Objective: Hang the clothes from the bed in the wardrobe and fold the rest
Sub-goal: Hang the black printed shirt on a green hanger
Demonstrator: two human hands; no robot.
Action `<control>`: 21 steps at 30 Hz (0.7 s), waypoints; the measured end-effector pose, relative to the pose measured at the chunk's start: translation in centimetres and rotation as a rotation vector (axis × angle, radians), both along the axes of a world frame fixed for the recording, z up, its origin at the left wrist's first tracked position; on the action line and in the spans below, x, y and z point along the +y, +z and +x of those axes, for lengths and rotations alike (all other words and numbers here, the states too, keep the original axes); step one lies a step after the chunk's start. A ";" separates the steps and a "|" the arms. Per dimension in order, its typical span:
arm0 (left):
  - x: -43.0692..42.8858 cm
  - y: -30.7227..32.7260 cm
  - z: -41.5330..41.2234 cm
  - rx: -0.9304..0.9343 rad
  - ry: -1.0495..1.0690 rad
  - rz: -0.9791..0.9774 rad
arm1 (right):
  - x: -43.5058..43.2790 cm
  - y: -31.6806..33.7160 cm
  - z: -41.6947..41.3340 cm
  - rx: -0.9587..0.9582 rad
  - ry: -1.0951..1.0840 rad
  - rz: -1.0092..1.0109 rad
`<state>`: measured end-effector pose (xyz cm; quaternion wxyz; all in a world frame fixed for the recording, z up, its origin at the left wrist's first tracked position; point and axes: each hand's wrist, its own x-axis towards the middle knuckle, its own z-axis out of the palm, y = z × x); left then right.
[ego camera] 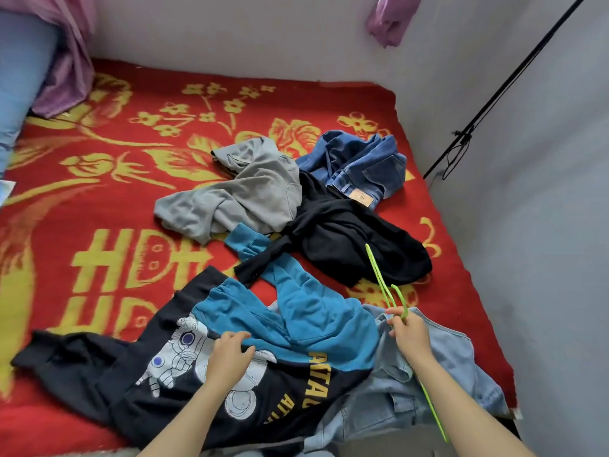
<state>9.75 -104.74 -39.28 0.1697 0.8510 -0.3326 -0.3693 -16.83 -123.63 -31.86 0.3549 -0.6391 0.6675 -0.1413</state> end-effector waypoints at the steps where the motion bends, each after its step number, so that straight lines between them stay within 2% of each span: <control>1: -0.4 -0.1 -0.2 0.008 -0.011 0.007 | -0.3 -0.4 0.0 0.047 -0.013 0.002; 6: -1.4 -1.1 -2.2 0.046 -0.027 0.052 | -1.6 -4.5 0.4 0.310 -0.031 0.006; 11: -0.7 -3.1 -3.9 0.067 -0.023 0.122 | -2.5 -9.8 0.6 0.511 0.089 0.171; 17: -1.3 -4.3 -4.6 0.066 0.039 0.175 | -4.5 -14.1 1.3 0.468 0.105 0.407; 21: -1.0 -4.4 -4.9 0.058 0.098 0.144 | -4.3 -16.2 1.7 0.423 0.087 0.466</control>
